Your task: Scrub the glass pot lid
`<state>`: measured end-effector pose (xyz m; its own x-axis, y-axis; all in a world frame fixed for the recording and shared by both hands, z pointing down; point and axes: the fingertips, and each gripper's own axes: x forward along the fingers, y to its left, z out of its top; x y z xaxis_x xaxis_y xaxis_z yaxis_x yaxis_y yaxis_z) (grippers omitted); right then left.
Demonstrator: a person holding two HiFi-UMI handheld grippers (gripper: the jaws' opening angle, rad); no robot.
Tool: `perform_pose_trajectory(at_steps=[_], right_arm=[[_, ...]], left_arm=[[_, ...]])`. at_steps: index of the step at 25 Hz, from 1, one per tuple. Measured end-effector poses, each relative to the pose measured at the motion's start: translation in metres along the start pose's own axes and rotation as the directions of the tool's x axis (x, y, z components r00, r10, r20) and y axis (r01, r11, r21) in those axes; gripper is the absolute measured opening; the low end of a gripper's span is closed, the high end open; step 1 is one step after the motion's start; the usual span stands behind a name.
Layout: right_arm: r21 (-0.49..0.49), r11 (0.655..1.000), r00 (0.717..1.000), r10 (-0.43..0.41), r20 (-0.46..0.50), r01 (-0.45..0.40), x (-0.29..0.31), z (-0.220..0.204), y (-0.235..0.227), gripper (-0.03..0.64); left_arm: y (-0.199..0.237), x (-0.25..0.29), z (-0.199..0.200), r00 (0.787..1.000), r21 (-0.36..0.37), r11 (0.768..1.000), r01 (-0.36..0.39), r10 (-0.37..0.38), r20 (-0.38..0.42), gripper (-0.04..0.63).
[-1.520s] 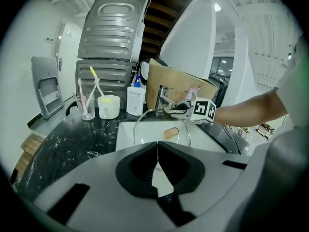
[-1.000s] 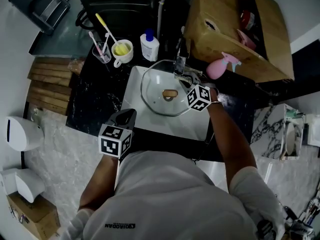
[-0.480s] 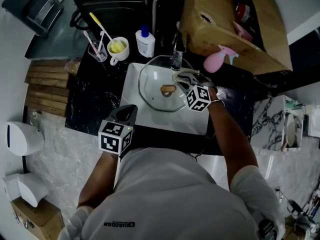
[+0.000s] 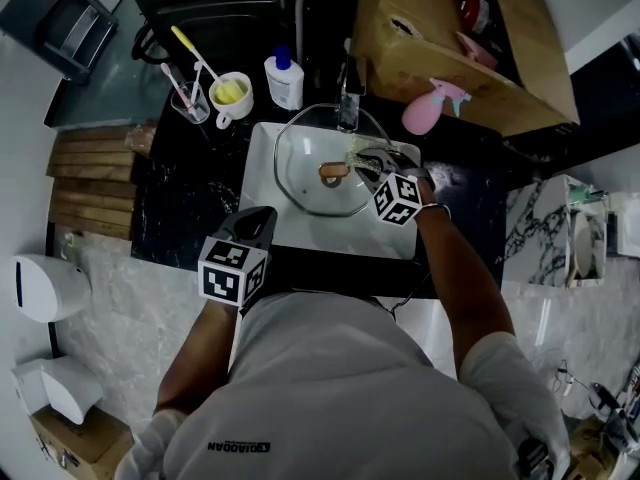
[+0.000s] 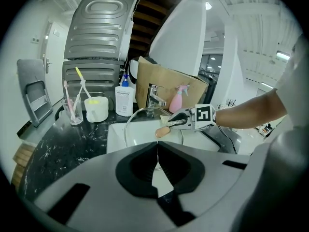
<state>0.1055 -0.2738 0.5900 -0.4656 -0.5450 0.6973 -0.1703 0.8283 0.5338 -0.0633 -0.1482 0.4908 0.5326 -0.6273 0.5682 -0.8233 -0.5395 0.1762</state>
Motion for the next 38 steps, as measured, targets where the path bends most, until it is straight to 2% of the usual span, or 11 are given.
perform_pose_trajectory(at_steps=[19,29,38], right_arm=[[0.153,0.988,0.997,-0.004,-0.072,0.015,-0.012,-0.019,0.035,0.106],[0.247,0.969,0.996,-0.003,-0.084,0.024,-0.013,-0.021,0.053,0.106],[0.349,0.937,0.997,0.037,-0.069,-0.011,-0.011,-0.012,0.074,0.106]], left_arm=[[-0.003,0.005,0.003,0.995,0.073,0.993,0.096,-0.095,-0.016,0.015],[0.001,0.007,0.004,0.991,0.103,0.986,0.129,-0.126,-0.035,0.015],[0.001,0.009,0.002,0.989,0.100,0.985,0.143,-0.141,-0.035,0.015]])
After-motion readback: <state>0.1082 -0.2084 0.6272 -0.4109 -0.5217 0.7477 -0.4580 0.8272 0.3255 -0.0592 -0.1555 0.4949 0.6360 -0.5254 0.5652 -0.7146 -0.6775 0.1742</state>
